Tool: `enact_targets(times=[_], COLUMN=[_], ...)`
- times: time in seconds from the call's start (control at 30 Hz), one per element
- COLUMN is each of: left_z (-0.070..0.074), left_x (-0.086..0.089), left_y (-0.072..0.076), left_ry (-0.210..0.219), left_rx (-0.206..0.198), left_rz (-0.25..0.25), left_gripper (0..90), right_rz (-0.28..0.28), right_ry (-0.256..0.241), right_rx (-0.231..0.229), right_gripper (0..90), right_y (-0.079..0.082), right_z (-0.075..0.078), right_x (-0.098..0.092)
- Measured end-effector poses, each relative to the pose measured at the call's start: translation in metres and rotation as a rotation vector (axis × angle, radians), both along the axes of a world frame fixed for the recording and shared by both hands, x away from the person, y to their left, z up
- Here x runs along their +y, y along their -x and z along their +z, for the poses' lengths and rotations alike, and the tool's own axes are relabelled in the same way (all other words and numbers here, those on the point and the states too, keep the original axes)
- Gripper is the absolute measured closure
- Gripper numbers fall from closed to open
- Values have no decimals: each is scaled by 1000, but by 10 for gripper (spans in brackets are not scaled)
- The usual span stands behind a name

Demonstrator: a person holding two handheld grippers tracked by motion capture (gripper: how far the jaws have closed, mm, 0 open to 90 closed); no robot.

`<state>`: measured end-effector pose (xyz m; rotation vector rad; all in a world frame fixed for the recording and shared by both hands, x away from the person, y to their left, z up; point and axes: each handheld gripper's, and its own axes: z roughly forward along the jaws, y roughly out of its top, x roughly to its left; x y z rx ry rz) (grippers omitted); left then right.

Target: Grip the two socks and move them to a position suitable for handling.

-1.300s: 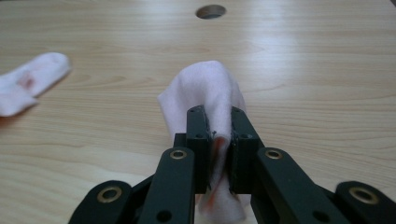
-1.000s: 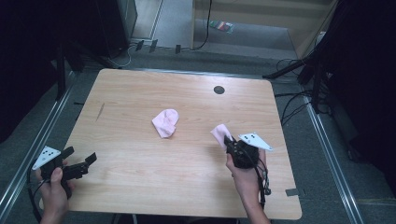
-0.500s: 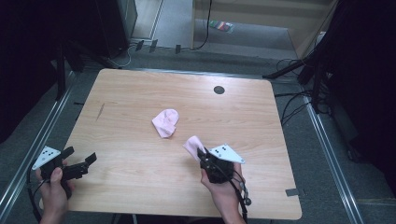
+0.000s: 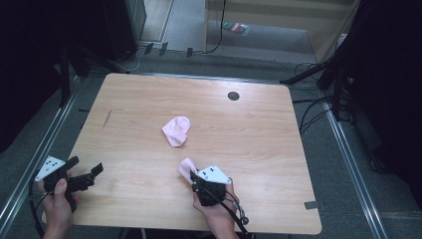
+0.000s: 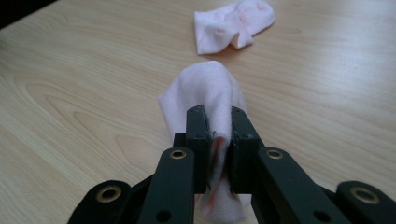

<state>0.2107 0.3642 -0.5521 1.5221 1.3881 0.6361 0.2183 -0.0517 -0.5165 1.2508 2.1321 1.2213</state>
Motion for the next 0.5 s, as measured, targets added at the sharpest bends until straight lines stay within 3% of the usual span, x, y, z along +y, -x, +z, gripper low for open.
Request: enact_targets(times=[0.03,0.07,0.13,0.17,0.27,0.3,0.33,0.37,0.5], left_z=[0,0,0,0,1,4,4,10,24], left_x=[0,0,0,-1,-1,-4,-4,-7,-27], left_y=[1,1,1,2,2,2,2,3,3], left_ry=[-1,-1,-2,-6,-17,-30,-30,-17,-5], left_rx=[-3,-3,-7,-13,-6,-9,-9,-11,-29], left_rz=[5,5,7,8,15,11,11,1,-31], left_gripper=[3,3,3,3,3,3,3,3,3], right_rz=[8,8,43,58,43,12,12,-16,-65], right_ry=[-3,-3,-54,-121,-140,-151,-151,-142,-102], right_rx=[16,16,63,103,87,59,59,54,70], right_gripper=[759,759,536,421,374,379,379,399,420], right_y=[-2,-2,-6,-9,-9,-9,-9,-11,-16], right_z=[-9,-9,-13,-10,-2,10,10,17,15], right_x=[5,5,7,2,-6,-20,-20,-32,-44])
